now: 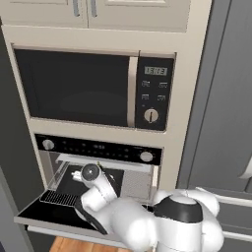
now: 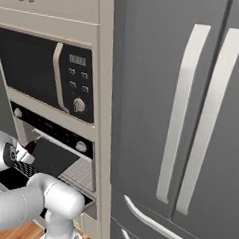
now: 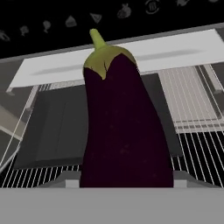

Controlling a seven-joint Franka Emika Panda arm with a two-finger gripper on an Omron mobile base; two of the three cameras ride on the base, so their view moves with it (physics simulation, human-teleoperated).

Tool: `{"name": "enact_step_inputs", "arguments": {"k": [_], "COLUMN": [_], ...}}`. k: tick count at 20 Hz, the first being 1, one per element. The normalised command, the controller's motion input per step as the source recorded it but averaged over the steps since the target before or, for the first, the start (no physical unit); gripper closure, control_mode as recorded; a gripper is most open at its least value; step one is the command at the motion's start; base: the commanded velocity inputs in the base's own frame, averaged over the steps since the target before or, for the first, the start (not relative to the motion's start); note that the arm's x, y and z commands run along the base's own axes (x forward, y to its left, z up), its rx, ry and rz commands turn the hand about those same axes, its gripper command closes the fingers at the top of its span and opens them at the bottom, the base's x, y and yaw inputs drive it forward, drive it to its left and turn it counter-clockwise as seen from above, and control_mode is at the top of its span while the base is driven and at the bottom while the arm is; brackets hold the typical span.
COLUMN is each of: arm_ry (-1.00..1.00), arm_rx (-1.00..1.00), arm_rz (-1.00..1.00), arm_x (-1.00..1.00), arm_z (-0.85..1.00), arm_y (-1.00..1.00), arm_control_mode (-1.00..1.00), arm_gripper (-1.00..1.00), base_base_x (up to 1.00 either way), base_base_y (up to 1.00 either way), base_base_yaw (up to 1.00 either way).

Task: Place the eggplant on the bottom rack of the oven.

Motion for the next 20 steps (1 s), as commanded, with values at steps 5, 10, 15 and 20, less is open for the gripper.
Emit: {"name": "enact_step_inputs", "arguments": {"k": [5, 10, 15, 20], "arm_ry": [0.07, 0.12, 0.06, 0.00], "arm_rx": [-0.04, 0.00, 0.01, 0.00], "arm_rz": [0.00, 0.00, 0.01, 0.00], "arm_x": [0.39, 0.35, 0.12, 0.02], "arm_z": [-0.35, -0.28, -0.09, -0.23], "arm_y": [0.30, 0.00, 0.00, 0.04], "arm_control_mode": [-1.00, -1.00, -1.00, -1.00], "arm_gripper": [1.00, 1.00, 1.00, 1.00], "base_base_x": [0.00, 0.00, 0.00, 0.00], "base_base_y": [0.00, 0.00, 0.00, 0.00], "base_base_yaw": [0.00, 0.00, 0.00, 0.00]}}
